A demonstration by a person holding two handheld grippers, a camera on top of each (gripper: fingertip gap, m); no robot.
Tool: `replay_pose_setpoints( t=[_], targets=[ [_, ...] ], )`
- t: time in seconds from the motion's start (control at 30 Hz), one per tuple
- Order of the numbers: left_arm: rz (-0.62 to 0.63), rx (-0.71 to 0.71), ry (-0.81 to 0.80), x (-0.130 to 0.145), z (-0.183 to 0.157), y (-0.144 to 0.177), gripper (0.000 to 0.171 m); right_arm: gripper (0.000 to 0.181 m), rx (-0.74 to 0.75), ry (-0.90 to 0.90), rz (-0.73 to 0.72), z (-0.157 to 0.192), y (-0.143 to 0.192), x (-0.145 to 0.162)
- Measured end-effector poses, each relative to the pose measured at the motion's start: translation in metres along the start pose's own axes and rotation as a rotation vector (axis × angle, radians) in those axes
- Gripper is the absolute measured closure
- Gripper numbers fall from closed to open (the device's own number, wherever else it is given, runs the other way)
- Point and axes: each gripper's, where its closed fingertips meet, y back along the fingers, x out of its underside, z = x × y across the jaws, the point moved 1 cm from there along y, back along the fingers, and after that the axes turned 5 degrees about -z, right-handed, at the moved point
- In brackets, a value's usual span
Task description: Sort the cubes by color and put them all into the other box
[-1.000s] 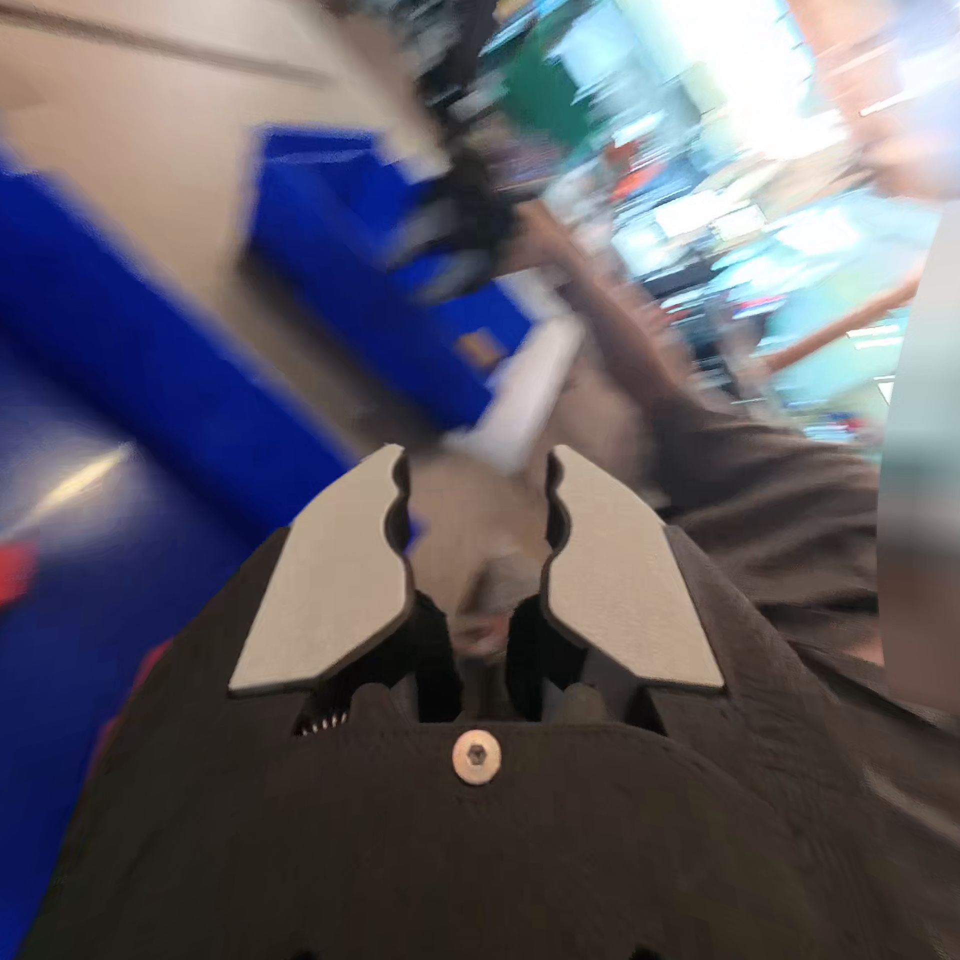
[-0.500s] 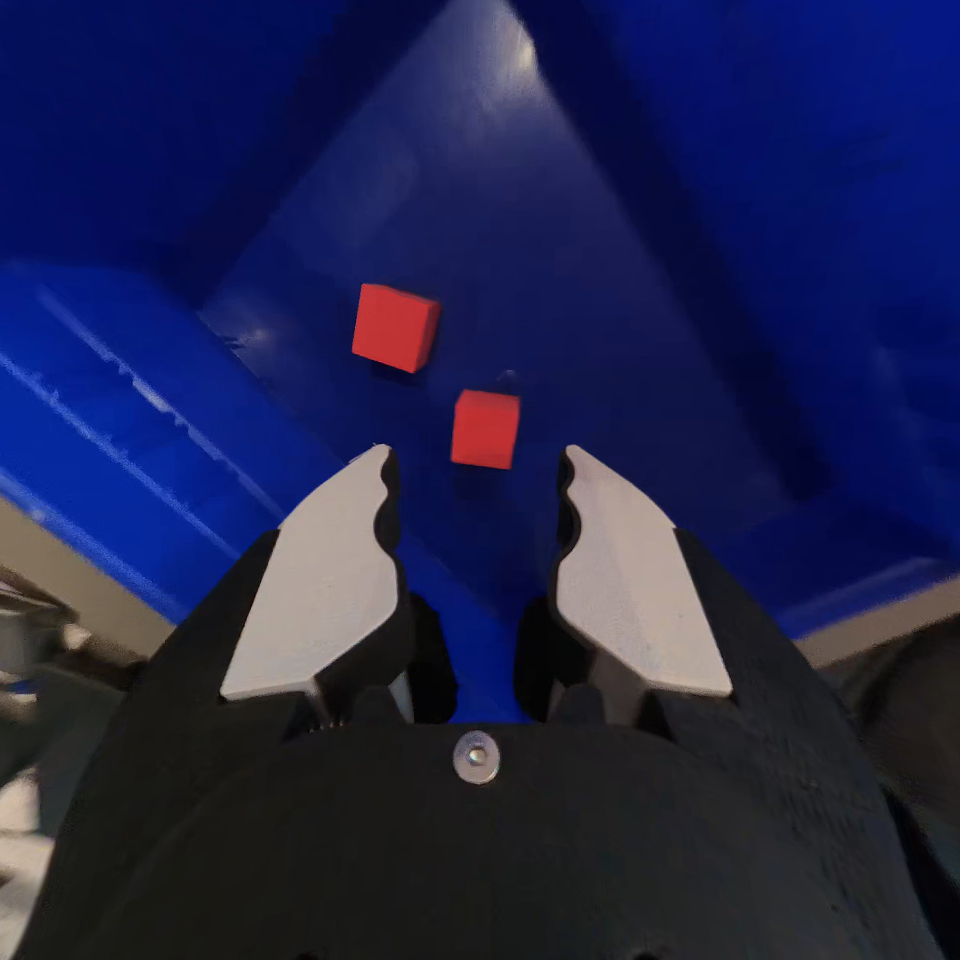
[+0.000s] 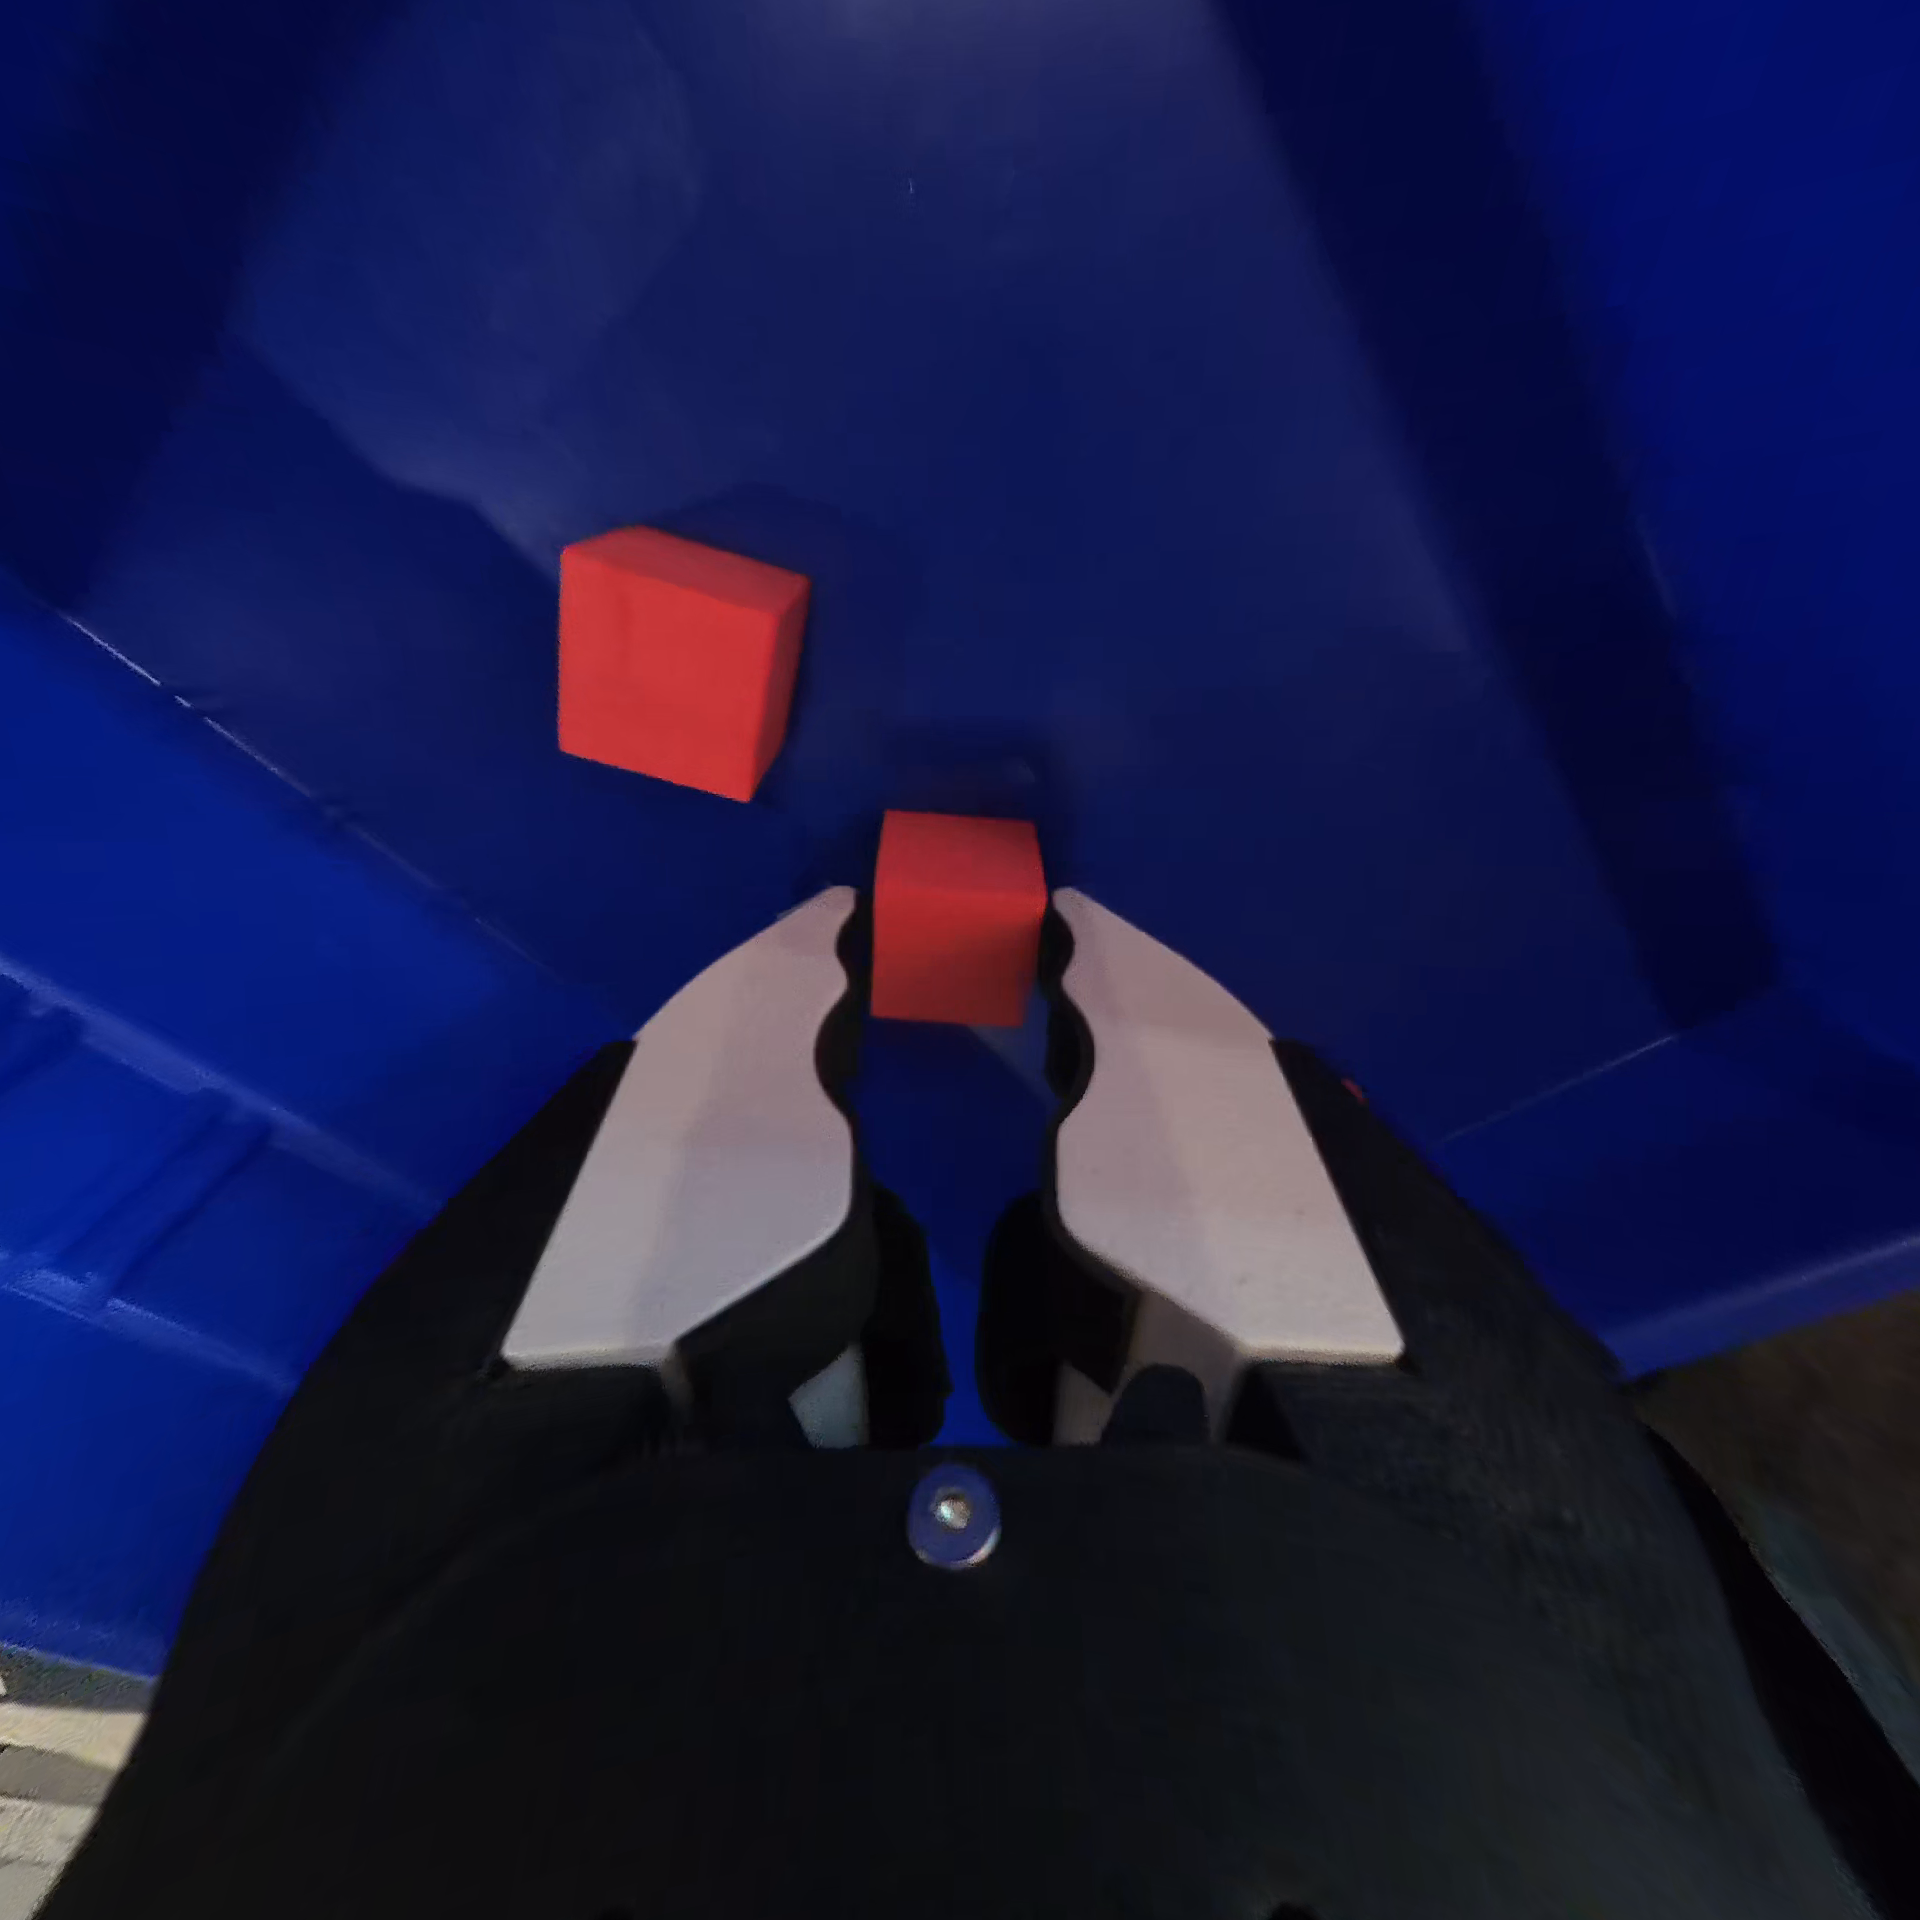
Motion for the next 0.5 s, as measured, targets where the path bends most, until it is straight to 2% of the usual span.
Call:
replay_pose_setpoints(
  t=[0.13,0.2,0.3,0.4,0.5],
  targets=[
    [-0.013,0.024,0.032,0.004,0.001,0.002,0.142,0.160,0.004,-0.013,-0.010,0.002,0.002,0.000],
    [-0.124,0.136,0.093,-0.003,-0.012,0.016,0.142,0.160,0.017,-0.011,-0.013,0.001,0.003,-0.001],
    [-0.405,0.399,0.166,-0.023,-0.041,0.066,0.142,0.159,0.026,-0.008,-0.079,0.000,0.002,-0.014],
    [-0.685,0.762,0.137,-0.030,-0.089,0.136,0.142,0.151,0.001,-0.014,-0.222,0.002,-0.005,-0.047],
    [-0.835,1.061,0.063,-0.018,-0.133,0.189,0.142,0.142,-0.028,-0.008,-0.379,0.007,-0.016,-0.095]
  ],
)
